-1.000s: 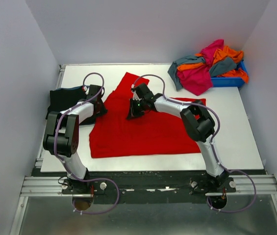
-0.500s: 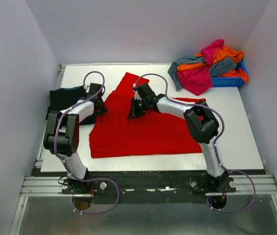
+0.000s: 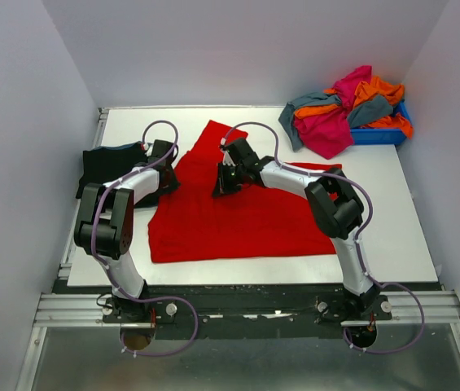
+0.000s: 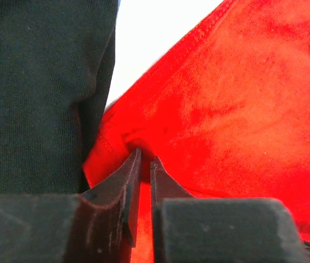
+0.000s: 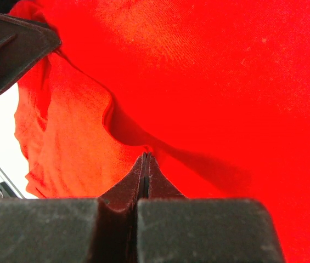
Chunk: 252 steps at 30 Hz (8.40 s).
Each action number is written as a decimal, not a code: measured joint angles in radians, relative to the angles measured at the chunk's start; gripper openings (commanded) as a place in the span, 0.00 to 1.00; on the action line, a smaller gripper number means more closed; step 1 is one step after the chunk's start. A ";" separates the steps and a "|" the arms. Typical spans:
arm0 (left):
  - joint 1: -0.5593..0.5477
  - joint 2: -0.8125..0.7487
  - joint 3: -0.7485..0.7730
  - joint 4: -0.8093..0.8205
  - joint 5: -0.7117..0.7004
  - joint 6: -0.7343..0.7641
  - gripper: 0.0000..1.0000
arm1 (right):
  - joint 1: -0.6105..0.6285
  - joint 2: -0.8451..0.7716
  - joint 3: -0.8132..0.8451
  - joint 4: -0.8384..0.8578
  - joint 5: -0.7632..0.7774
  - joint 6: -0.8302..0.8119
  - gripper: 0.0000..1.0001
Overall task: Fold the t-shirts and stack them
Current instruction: Fold the flattened tshirt in 1/3 of the way
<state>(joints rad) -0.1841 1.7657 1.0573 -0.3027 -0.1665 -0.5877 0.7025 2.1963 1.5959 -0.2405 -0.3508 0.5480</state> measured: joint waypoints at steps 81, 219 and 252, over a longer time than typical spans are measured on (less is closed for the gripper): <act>-0.054 -0.062 0.177 -0.188 -0.083 0.004 0.12 | -0.030 -0.100 -0.102 0.048 0.009 0.020 0.01; -0.049 -0.093 0.063 -0.114 -0.034 -0.027 0.60 | -0.056 -0.119 -0.142 0.092 -0.032 0.027 0.01; 0.047 -0.134 -0.147 0.122 0.122 -0.105 0.44 | -0.056 -0.119 -0.142 0.100 -0.033 0.027 0.01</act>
<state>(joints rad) -0.1375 1.6321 0.9100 -0.1806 -0.0441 -0.6930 0.6464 2.0773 1.4536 -0.1402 -0.3836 0.5755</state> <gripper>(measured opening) 0.440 0.010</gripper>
